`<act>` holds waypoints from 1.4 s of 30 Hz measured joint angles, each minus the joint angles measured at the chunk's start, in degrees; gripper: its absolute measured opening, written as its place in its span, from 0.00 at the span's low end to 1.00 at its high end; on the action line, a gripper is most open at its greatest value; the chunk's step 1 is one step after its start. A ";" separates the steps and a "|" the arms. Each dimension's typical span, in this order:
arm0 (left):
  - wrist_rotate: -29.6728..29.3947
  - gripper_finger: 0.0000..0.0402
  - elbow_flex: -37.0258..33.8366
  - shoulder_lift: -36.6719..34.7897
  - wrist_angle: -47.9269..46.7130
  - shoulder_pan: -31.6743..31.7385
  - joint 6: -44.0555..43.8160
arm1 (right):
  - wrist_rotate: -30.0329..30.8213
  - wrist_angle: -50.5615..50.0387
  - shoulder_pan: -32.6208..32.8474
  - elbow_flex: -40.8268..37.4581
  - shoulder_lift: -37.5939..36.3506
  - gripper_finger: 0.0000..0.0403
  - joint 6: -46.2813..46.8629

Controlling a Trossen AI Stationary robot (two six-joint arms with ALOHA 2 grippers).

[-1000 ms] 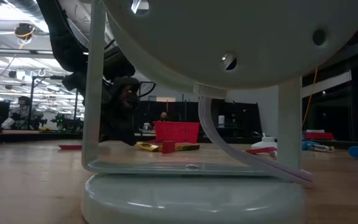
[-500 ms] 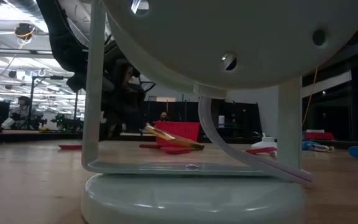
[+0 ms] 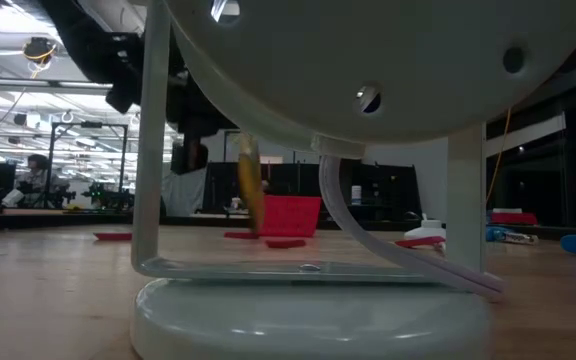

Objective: Pick & Place School Supplies
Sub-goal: Put the yellow box crayon into the black bin

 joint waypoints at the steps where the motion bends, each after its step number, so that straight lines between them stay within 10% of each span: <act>1: -0.07 0.00 0.00 -0.89 -0.22 0.00 -0.42 | 0.00 -0.02 0.00 0.00 0.00 0.53 -0.47; 20: -7.14 0.02 0.11 -16.18 -28.65 -4.52 10.20 | 2.99 0.00 -0.01 0.00 0.00 0.53 -1.31; 27: -17.56 0.26 0.11 -16.16 -34.75 -4.36 5.06 | 2.99 0.00 -0.01 0.00 0.00 0.53 -0.67; 34: -11.58 0.49 -6.57 -11.48 -26.18 -0.14 -4.07 | 3.06 0.02 -0.01 0.00 0.02 0.53 -0.69; 42: -11.47 0.47 -15.84 -5.35 -7.21 2.63 -8.69 | 3.67 0.26 0.59 0.00 0.02 0.53 0.28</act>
